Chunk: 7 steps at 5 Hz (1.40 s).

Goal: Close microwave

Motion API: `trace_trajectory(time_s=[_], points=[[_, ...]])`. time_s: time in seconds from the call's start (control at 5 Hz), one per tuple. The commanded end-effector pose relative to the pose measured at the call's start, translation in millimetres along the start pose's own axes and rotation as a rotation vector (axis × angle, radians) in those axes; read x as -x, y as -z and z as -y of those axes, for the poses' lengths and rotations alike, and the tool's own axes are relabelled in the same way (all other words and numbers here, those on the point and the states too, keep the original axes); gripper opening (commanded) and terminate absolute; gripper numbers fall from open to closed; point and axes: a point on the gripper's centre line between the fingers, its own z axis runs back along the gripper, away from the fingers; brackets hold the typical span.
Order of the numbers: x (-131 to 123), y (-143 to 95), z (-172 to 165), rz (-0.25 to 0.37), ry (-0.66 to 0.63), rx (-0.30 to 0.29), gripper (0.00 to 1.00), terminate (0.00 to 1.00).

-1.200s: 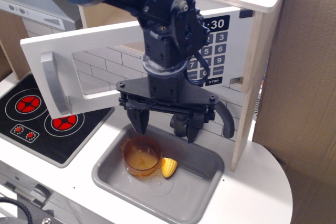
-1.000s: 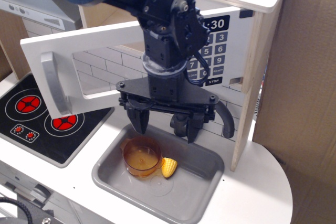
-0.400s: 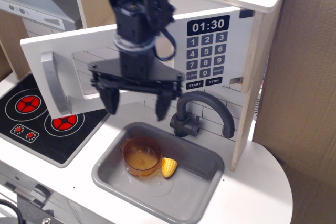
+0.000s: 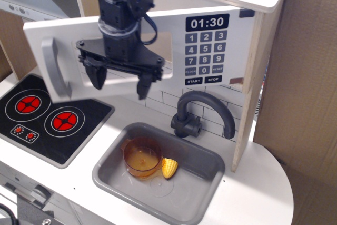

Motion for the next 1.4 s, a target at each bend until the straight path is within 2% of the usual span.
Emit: trace_trajectory(time_s=[0.0,0.2,0.6,1.0,1.2], points=[[-33,8,-13,0.208,0.099,0.005,1.0,0.0],[-49,10,-15,0.263,0.139,0.003,1.0,0.0],[-86,9,-18,0.285,0.243,0.006,1.0,0.0],[-102,9,-20,0.292,0.273,0.014,1.0,0.0],[-106,12,-21,0.323,0.271,0.014,1.0,0.0]])
